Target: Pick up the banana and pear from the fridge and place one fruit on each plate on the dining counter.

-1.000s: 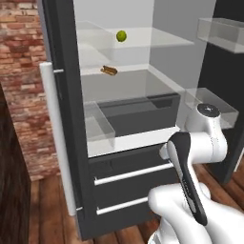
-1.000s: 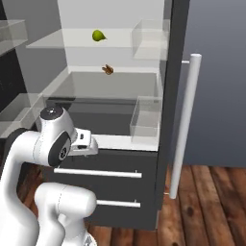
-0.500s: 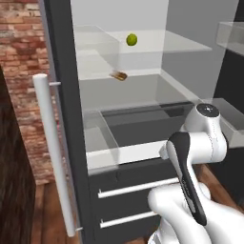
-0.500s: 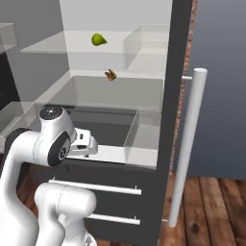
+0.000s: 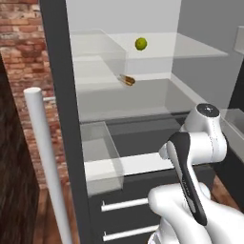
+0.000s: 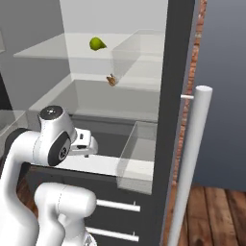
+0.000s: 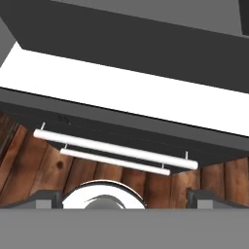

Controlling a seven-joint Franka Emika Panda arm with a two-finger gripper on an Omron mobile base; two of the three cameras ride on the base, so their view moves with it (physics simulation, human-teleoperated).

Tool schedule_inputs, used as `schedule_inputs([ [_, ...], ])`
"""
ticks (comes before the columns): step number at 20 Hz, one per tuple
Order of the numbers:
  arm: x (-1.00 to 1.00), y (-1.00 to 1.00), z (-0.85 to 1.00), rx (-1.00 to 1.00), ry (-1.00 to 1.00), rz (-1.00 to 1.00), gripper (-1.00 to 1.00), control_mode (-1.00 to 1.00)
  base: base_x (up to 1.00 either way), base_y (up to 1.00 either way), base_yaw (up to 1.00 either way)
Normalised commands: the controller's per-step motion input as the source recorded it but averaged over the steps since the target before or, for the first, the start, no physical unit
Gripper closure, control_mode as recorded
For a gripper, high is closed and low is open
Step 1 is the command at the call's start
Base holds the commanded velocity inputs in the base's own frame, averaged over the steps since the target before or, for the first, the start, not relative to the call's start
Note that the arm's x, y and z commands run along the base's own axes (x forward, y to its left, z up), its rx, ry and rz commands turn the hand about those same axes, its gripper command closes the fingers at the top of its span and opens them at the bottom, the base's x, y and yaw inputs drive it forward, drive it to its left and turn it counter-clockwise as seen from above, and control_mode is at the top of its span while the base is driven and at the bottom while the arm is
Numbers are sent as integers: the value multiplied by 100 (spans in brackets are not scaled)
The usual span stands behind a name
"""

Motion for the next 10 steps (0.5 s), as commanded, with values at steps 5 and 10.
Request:
schedule_inputs([
  [5, 0, 0, 0, 0, 0, 0, -100, 100, 45, -14, 8],
  [10, 0, 0, 0, 0, 0, 0, -100, 100, 40, -11, 1],
])
